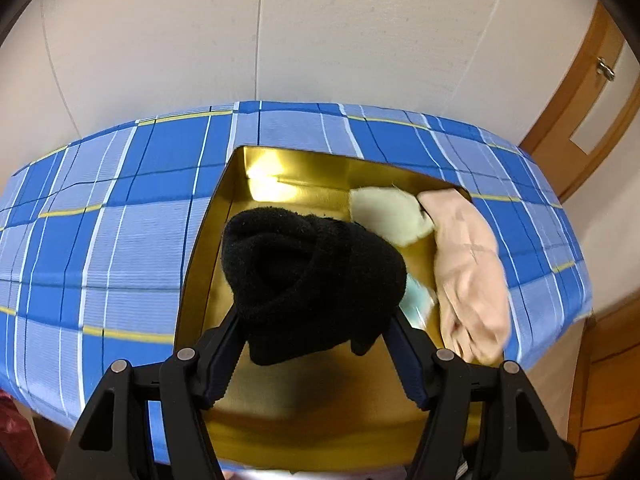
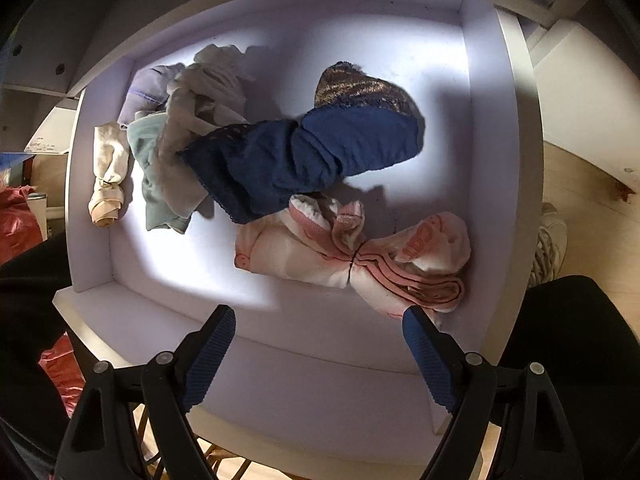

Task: Organize soft objects
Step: 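Lower the black fuzzy item into the gold tray and open the left gripper, then move the left tool back over the drawer while the right gripper lowers toward the pink bundle, then lower the right gripper onto the pink patterned bundle and close on it, then lift the pink bundle out of the drawer with the right gripper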

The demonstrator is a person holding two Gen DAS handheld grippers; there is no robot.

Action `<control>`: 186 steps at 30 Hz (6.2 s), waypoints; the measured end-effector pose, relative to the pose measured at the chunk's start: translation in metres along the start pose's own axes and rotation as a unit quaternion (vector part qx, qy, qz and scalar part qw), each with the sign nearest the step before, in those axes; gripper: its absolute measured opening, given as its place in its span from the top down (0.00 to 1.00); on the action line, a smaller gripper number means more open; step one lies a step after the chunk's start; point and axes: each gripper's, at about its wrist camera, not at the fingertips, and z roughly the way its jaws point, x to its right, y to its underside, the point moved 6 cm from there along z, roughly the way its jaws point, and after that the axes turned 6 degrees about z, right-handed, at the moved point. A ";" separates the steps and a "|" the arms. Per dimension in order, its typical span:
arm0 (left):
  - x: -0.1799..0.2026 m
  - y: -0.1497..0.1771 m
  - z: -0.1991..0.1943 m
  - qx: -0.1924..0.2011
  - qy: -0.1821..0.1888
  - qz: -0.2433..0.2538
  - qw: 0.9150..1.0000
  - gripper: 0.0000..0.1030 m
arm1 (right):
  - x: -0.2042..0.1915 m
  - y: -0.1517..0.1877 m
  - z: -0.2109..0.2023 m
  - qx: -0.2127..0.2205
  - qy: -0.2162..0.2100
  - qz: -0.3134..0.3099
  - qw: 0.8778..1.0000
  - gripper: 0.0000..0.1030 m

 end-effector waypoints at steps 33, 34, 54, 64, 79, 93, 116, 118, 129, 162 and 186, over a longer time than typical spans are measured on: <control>-0.014 -0.044 0.075 0.015 -0.031 -0.025 0.999 0.26 | -0.018 -0.001 0.000 -0.014 -0.034 -0.004 0.999 0.14; -0.015 -0.041 0.072 0.017 -0.029 -0.026 0.999 0.26 | -0.017 0.000 0.001 -0.015 -0.031 -0.005 0.999 0.14; -0.016 0.040 -0.025 0.062 0.039 -0.020 0.997 0.26 | 0.008 -0.010 0.004 -0.014 -0.010 0.013 1.000 0.14; -0.030 0.109 -0.073 0.092 0.064 -0.020 0.993 0.26 | 0.003 -0.018 0.006 -0.001 0.009 -0.031 0.999 0.12; -0.047 0.236 -0.021 0.018 0.056 -0.067 0.996 0.26 | 0.000 -0.018 0.048 -0.044 0.045 -0.088 0.994 0.06; -0.073 0.304 0.043 -0.053 0.041 -0.150 0.986 0.26 | -0.013 -0.022 0.052 -0.019 0.090 -0.151 0.984 0.15; -0.077 0.332 0.077 -0.125 0.020 -0.178 0.976 0.26 | -0.027 0.027 0.074 -0.042 0.087 -0.166 0.981 0.44; -0.079 0.334 0.078 -0.127 0.019 -0.183 0.975 0.26 | -0.027 0.025 0.070 -0.035 0.066 -0.146 0.986 0.39; -0.080 0.338 0.082 -0.138 0.008 -0.184 0.973 0.26 | -0.049 0.031 0.100 -0.020 0.117 -0.198 0.973 0.41; -0.067 0.357 0.117 -0.185 0.025 -0.191 0.964 0.26 | -0.034 0.038 0.014 -0.015 -0.045 -0.091 0.995 0.74; -0.055 0.365 0.148 -0.208 0.037 -0.189 0.959 0.26 | -0.024 0.043 -0.076 0.069 -0.146 -0.029 0.986 0.74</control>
